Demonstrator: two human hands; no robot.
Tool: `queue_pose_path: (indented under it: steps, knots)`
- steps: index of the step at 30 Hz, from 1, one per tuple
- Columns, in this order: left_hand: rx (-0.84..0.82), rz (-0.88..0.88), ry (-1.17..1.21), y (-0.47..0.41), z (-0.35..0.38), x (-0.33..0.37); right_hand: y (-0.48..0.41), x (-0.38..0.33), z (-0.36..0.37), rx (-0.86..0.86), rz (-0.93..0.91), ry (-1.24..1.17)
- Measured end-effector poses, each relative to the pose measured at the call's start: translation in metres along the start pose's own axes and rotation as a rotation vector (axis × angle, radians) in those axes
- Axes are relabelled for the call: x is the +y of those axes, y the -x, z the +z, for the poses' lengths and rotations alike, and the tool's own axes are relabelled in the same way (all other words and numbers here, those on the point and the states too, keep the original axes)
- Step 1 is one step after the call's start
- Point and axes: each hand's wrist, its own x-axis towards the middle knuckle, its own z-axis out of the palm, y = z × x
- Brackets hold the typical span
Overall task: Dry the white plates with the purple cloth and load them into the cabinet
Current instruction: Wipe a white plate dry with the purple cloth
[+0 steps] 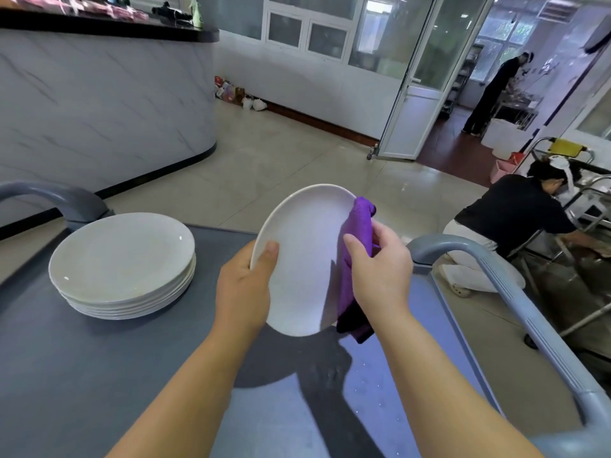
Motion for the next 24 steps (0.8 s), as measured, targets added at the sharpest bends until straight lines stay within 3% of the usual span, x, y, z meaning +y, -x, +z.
queue_pose_path:
  steps: [3,11,13,17,20,22,24]
  knots:
    - [-0.021,0.007,-0.017,0.000,0.000,0.000,0.004,-0.002,0.014,-0.031,-0.225,0.062]
    - [0.077,0.016,0.103,-0.008,-0.011,0.005,0.016,0.031,0.023,-0.344,-0.968,0.273]
    - [0.075,-0.010,0.145,-0.008,-0.012,0.005,0.020,0.047,0.020,-0.378,-1.060,0.346]
    - [0.071,-0.008,0.122,-0.007,-0.011,0.004,0.023,0.065,0.011,-0.305,-1.026,0.385]
    - [0.088,-0.054,0.144,-0.006,-0.005,0.007,0.027,0.060,0.011,-0.215,-0.738,0.302]
    - [0.095,-0.110,0.182,-0.006,0.000,0.009,0.030,0.054,0.012,-0.241,-0.551,0.265]
    - [0.116,-0.158,0.225,-0.007,0.003,0.011,0.034,0.053,0.009,-0.324,-0.545,0.337]
